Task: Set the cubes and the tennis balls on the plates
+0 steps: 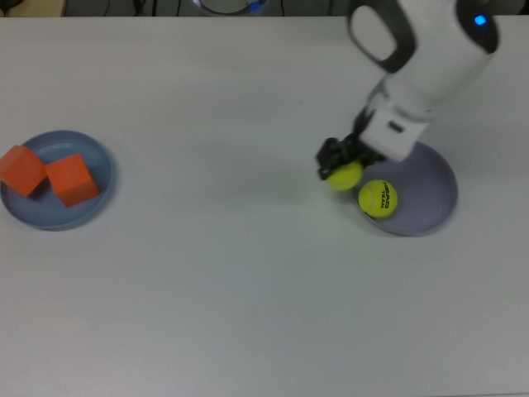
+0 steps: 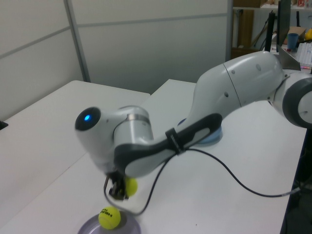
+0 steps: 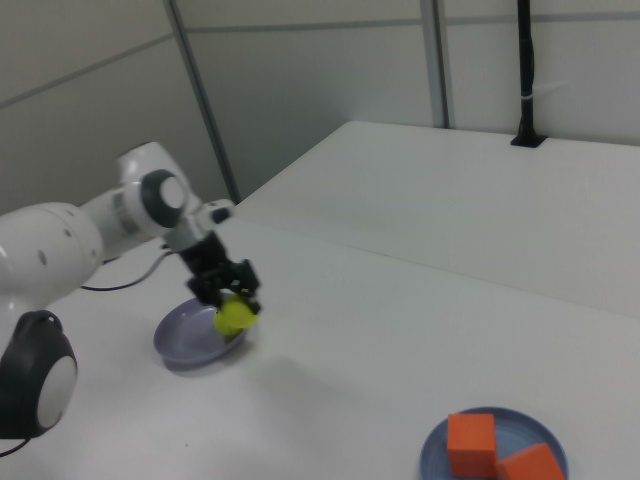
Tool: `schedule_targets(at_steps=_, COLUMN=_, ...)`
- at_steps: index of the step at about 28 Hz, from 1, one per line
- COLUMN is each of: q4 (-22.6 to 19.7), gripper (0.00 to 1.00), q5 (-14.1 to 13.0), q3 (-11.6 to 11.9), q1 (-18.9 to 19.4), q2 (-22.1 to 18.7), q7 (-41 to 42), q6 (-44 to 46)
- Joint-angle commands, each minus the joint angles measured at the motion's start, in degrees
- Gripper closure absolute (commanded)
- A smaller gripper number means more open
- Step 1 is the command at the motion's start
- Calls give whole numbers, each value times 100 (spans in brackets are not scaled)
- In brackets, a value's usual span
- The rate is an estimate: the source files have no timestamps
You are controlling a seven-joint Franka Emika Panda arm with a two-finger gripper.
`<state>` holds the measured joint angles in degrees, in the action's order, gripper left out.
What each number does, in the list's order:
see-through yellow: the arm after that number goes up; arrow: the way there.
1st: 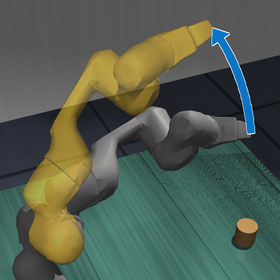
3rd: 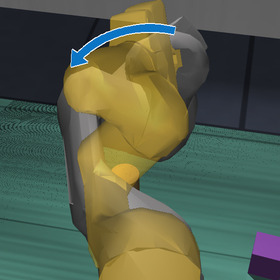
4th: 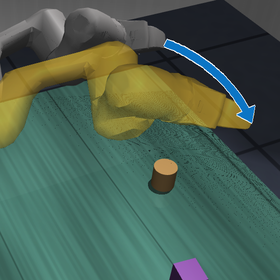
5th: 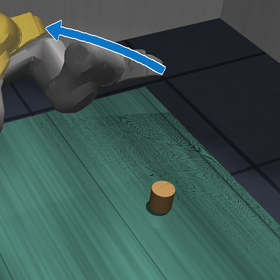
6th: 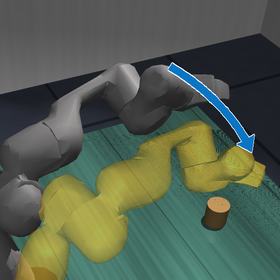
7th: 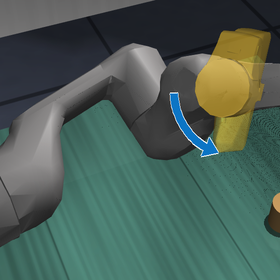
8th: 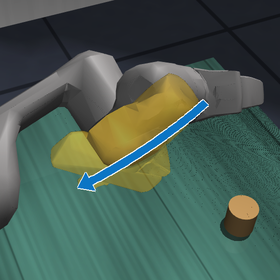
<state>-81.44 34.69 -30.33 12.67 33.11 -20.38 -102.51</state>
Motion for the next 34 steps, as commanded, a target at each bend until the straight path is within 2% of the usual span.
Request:
schedule_targets(at_steps=1, q4=-126, gripper=100, q5=-111, q3=0, q1=402, q2=-42, q7=104, q6=-129)
schedule_targets(at_steps=8, q4=-135, gripper=100, q5=3, q3=18, q1=834, q2=187, q7=-124, q6=-181)
schedule_targets(at_steps=10, q4=-135, gripper=91, q5=47, q3=18, q1=878, q2=231, q7=-177, q6=-181)
schedule_targets(at_steps=12, q4=-135, gripper=0, q5=-5, q3=27, q1=887, q2=249, q7=-247, q6=-190)
schedule_targets(at_steps=19, q4=-73, gripper=0, q5=-155, q3=27, q1=878, q2=144, q7=-546, q6=-147)
schedule_targets(at_steps=25, q4=-82, gripper=0, q5=-392, q3=36, q1=755, q2=-383, q7=-476, q6=230)
schedule_targets(at_steps=30, q4=-65, gripper=0, q5=-1006, q3=62, q1=334, q2=-1112, q7=191, q6=1047)
schedule_targets(at_steps=31, q4=-56, gripper=0, q5=-1347, q3=79, q1=98, q2=-1418, q7=523, q6=1319)
schedule_targets(at_steps=34, q4=-56, gripper=0, q5=-1824, q3=115, q1=-342, q2=-1903, q7=859, q6=1584)
